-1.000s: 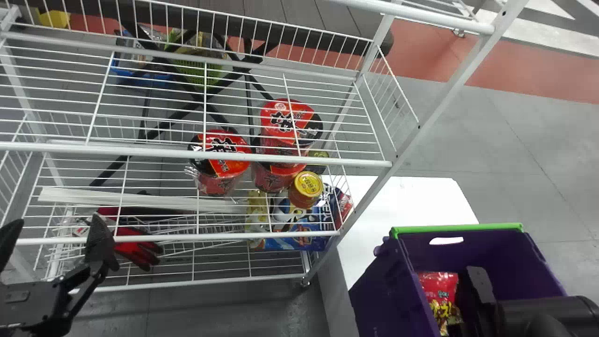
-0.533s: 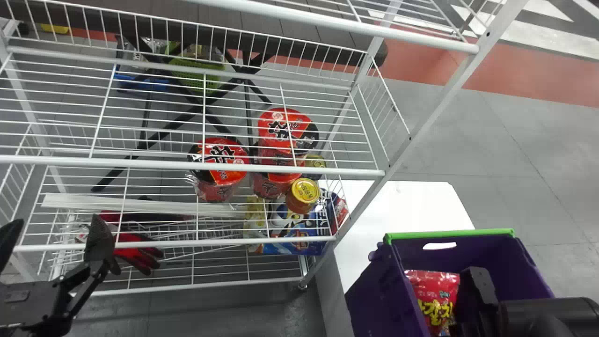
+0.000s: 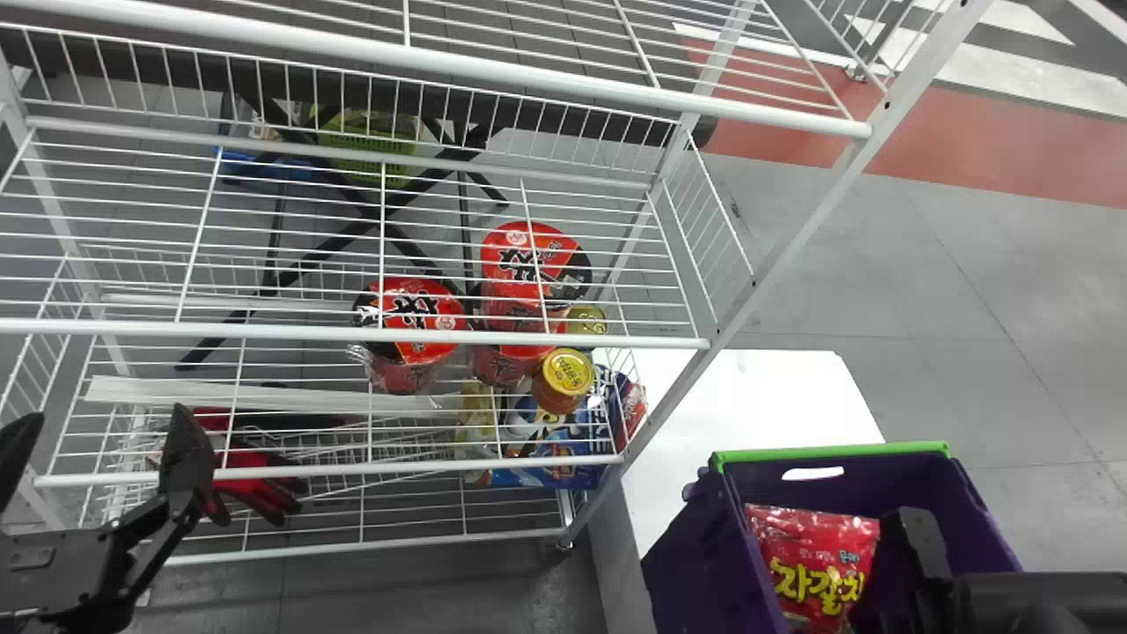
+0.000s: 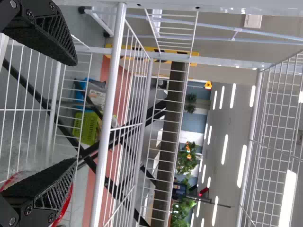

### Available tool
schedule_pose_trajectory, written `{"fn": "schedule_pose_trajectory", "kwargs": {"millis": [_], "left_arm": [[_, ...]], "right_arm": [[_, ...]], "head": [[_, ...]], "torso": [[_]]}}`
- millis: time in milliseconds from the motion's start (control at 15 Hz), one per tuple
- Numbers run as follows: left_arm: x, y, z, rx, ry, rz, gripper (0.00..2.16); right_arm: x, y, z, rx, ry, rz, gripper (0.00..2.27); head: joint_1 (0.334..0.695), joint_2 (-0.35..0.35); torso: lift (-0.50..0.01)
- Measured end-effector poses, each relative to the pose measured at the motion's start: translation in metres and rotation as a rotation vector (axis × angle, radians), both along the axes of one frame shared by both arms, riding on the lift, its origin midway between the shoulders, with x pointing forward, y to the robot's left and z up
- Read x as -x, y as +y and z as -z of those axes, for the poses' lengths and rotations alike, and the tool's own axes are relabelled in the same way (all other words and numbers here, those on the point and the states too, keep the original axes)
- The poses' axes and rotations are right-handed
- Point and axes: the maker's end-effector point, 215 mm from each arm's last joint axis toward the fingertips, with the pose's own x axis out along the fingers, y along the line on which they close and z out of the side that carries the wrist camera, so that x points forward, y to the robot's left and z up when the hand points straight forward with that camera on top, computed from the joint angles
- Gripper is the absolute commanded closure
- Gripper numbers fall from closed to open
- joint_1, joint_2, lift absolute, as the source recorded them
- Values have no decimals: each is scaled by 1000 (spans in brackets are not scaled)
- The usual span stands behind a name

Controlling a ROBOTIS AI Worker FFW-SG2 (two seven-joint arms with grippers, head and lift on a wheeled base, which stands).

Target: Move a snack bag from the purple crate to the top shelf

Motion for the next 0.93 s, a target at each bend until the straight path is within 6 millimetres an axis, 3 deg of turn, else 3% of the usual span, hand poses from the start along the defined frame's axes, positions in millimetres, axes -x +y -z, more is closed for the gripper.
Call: {"fn": "schedule_pose_trajectory", "kwargs": {"millis": [933], "left_arm": [[3, 1, 1, -11, 8, 9, 83]], "right_arm": [[6, -8, 2, 16, -34, 8, 1949]], "head": [[695, -350]], "torso": [[-284]]}}
